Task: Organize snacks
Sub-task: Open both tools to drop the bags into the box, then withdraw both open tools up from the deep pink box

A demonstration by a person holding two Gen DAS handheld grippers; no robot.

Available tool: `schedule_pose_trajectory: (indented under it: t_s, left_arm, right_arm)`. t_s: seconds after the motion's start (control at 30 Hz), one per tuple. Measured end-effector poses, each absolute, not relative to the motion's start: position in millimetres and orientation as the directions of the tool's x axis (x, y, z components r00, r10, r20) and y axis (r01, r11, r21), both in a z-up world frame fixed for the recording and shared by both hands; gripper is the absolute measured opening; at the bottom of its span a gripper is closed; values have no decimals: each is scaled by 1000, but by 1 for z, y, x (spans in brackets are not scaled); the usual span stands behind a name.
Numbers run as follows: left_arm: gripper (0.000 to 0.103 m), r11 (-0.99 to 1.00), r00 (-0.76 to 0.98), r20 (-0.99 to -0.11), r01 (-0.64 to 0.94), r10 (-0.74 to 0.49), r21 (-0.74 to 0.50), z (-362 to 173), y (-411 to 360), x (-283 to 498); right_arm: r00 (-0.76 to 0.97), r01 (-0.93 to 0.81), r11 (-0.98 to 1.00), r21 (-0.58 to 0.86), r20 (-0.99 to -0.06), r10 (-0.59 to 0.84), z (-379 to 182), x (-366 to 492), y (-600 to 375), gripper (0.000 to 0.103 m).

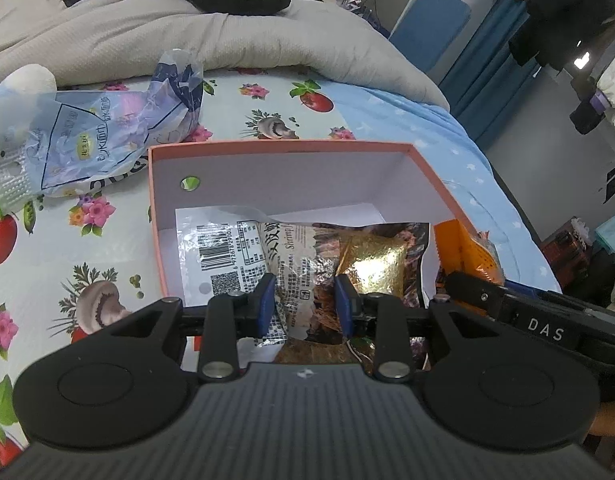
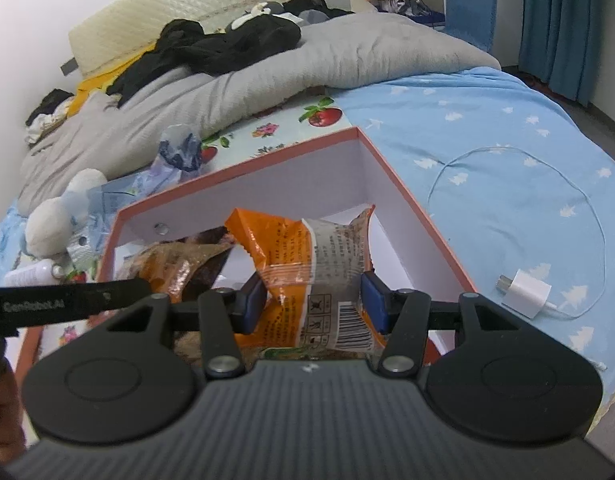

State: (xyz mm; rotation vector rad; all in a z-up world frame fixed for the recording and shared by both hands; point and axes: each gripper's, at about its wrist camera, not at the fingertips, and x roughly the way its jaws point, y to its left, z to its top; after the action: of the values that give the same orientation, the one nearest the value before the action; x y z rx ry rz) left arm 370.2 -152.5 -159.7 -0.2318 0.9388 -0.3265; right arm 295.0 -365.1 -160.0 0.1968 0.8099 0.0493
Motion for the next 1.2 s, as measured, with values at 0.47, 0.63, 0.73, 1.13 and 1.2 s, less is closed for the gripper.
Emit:
schedule_pose_trajectory:
  t_s: [0.47,0.63,0.73,1.13,1.2]
  left_arm:
    - [61,936,619,-703,199,-350,-291,-121,-147,342]
    - [61,935,655,-670,204,-350,-289,-93,-136,310]
    - [61,935,673,-651,207,-349,-288,-77,-128,289]
    - [61,933,745,-572,204,-345,-297,-23,-94,202]
    - [61,932,753,-559,213,-347,-292,-16,-91,188]
  right_arm:
    - [707,70,979,193,-701,88,-139,270,-370,62]
    - [743,61,978,201,-663,90,-114,246,-366,62]
    - [762,52,978,204,-641,93,-101,228,-361,62]
    - [818,20,980,199,-566,98,-57,161,-341,62]
    - [828,18,981,194,-552,94,-51,150,-338,62]
